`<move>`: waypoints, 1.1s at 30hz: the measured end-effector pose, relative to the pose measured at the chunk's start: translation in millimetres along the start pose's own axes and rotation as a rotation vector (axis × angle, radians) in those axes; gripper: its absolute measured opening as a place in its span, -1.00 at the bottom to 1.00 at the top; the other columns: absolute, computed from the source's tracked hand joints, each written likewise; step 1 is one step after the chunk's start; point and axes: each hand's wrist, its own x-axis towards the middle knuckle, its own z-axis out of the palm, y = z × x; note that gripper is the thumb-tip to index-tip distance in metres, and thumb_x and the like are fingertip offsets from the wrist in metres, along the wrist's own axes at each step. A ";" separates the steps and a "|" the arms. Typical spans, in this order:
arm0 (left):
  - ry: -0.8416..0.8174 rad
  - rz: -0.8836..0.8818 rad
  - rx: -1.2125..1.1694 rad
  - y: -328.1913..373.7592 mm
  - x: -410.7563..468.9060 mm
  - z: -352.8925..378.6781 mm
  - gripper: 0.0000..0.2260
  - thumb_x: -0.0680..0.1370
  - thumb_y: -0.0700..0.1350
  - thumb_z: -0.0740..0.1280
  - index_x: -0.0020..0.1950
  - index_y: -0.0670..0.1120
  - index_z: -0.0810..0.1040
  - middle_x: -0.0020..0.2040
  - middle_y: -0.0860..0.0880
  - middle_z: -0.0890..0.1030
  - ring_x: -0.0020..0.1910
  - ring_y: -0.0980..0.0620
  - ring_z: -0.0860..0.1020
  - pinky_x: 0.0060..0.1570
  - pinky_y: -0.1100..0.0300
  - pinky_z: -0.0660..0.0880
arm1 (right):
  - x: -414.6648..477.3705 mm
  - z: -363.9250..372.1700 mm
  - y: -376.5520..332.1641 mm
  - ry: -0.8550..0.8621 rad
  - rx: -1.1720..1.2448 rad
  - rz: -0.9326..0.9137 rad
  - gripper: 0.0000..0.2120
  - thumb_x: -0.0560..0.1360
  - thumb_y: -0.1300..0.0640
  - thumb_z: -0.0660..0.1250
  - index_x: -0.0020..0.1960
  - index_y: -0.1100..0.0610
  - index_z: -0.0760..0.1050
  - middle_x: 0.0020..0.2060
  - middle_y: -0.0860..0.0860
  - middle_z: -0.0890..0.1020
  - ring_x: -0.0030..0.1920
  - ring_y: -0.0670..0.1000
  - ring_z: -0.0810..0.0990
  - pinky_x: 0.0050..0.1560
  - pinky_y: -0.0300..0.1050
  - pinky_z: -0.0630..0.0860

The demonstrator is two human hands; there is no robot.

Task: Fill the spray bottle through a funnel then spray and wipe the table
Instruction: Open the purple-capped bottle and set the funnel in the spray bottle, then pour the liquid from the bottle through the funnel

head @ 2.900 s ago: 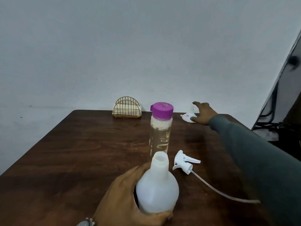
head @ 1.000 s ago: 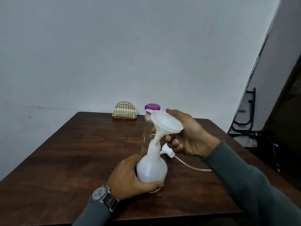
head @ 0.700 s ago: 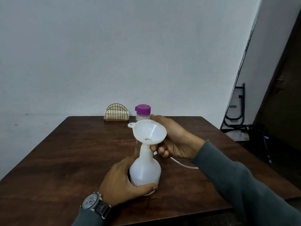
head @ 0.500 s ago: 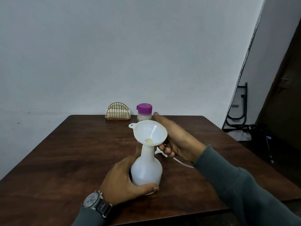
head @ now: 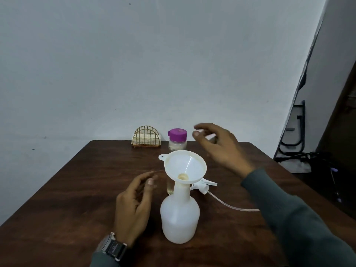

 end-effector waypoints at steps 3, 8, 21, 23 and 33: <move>-0.034 0.024 0.113 -1.2 13.0 5.6 -0.76 0.60 0.00 0.37 0.26 0.06 0.63 0.11 0.19 0.72 0.08 0.36 0.65 0.05 0.44 0.57 | 24.5 4.4 -16.7 -0.187 -0.184 -0.102 -0.51 0.55 -0.29 0.33 0.45 -0.24 0.44 0.25 -0.09 0.55 -0.01 -0.12 0.66 0.11 -0.16 0.53; -0.250 -0.031 0.134 8.5 54.7 16.3 -0.55 0.51 -0.10 0.53 0.39 0.03 0.55 0.16 0.19 0.69 0.14 0.37 0.62 0.04 0.51 0.54 | 48.4 16.4 -35.0 -0.320 -0.289 -0.129 -0.44 0.48 -0.27 0.44 0.43 -0.10 0.52 0.22 -0.02 0.69 -0.09 -0.15 0.60 0.09 -0.21 0.47; -0.206 0.080 0.138 39.5 102.0 11.9 -0.61 0.31 0.16 0.53 0.12 0.21 0.62 -0.08 0.25 0.73 -0.10 0.24 0.70 -0.12 0.21 0.63 | 52.5 15.0 -76.8 -0.377 -0.264 -0.163 -0.53 0.49 -0.13 0.48 0.35 -0.01 0.60 0.23 -0.07 0.68 0.06 -0.12 0.59 0.14 -0.21 0.48; -0.164 0.080 0.147 46.8 105.2 1.3 -0.68 0.39 0.06 0.60 0.11 0.14 0.65 -0.11 0.19 0.74 -0.10 0.21 0.70 -0.07 0.09 0.66 | 51.9 15.1 -93.8 -0.414 -0.272 -0.212 -0.55 0.55 -0.01 0.43 0.42 -0.02 0.54 0.32 -0.08 0.64 0.11 -0.12 0.55 0.17 -0.21 0.44; -0.004 0.216 0.239 97.3 76.2 -69.0 -0.49 0.46 -0.09 0.56 0.35 0.21 0.53 -0.02 0.30 0.69 -0.05 0.27 0.67 -0.15 0.40 0.55 | 12.8 9.4 -184.9 -0.382 -0.302 -0.422 -0.54 0.56 -0.35 0.23 0.41 -0.24 0.46 0.22 -0.13 0.59 0.14 -0.11 0.55 0.18 -0.09 0.49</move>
